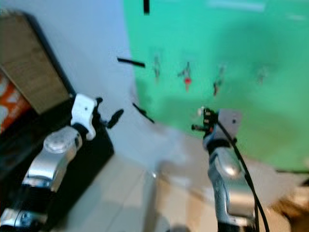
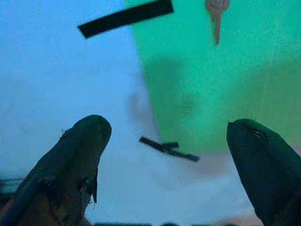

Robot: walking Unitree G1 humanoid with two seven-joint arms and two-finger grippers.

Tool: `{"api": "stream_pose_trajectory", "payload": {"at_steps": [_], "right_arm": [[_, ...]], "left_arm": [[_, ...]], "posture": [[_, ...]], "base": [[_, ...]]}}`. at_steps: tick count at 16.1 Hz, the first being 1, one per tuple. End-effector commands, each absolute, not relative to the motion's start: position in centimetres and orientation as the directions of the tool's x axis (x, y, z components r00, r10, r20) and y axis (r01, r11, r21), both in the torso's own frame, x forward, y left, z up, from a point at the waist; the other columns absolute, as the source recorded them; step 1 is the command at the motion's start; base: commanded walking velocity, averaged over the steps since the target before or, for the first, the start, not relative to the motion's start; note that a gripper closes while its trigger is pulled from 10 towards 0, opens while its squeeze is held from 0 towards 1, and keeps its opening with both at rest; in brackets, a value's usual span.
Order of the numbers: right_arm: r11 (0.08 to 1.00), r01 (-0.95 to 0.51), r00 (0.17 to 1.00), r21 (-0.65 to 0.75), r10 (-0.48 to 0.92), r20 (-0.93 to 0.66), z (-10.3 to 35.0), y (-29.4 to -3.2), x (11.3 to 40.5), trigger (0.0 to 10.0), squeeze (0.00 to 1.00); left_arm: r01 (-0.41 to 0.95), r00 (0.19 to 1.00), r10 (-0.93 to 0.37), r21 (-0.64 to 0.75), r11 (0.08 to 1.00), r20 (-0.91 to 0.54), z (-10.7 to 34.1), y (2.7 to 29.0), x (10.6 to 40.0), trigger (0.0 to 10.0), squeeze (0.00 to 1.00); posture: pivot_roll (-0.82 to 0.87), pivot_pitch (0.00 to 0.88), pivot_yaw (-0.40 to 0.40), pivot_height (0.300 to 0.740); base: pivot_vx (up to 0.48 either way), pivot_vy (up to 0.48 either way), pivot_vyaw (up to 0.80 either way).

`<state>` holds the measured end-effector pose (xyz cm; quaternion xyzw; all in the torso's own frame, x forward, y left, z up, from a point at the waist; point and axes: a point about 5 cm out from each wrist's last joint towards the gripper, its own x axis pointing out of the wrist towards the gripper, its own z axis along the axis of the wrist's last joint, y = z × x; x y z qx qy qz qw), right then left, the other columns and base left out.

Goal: Hang keys on a hook

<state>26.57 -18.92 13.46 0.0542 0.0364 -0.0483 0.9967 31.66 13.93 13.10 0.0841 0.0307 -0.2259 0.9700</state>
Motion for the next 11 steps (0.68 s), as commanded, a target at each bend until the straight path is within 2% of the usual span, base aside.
{"api": "stream_pose_trajectory", "payload": {"at_steps": [1, 4, 7, 11], "right_arm": [[0.987, 0.110, 0.994, 0.121, -0.106, -0.040, 14.3, -19.7, 26.6, 10.0, 0.00], [0.992, 0.071, 0.997, 0.101, -0.069, -0.030, 14.6, -19.8, 26.4, 10.0, 0.00], [0.995, 0.049, 0.999, 0.087, -0.048, -0.019, 15.0, -20.0, 26.4, 10.0, 0.00], [0.999, -0.011, 1.000, 0.043, 0.012, -0.023, 15.3, -19.4, 26.0, 10.0, 0.00]], "left_arm": [[0.469, 0.883, -0.463, 0.163, 0.868, -0.073, 13.6, 13.5, 31.6, 10.0, 0.00], [0.531, 0.847, -0.528, 0.123, 0.839, -0.055, 13.8, 12.7, 31.0, 10.0, 0.00], [0.521, 0.853, -0.519, 0.120, 0.845, -0.045, 13.8, 12.7, 31.0, 10.0, 0.00], [0.557, 0.830, -0.550, 0.127, 0.820, -0.091, 12.9, 12.5, 30.5, 10.0, 0.00]], "posture": [[-0.12, 0.000, 0.082, 0.740], [-0.12, 0.000, 0.077, 0.740], [-0.12, 0.000, 0.070, 0.740], [-0.12, 0.000, 0.060, 0.740]], "base": [[0.000, 0.000, 0.00], [0.000, 0.000, 0.00], [0.000, 0.000, 0.00], [0.000, -0.406, 0.00]]}}
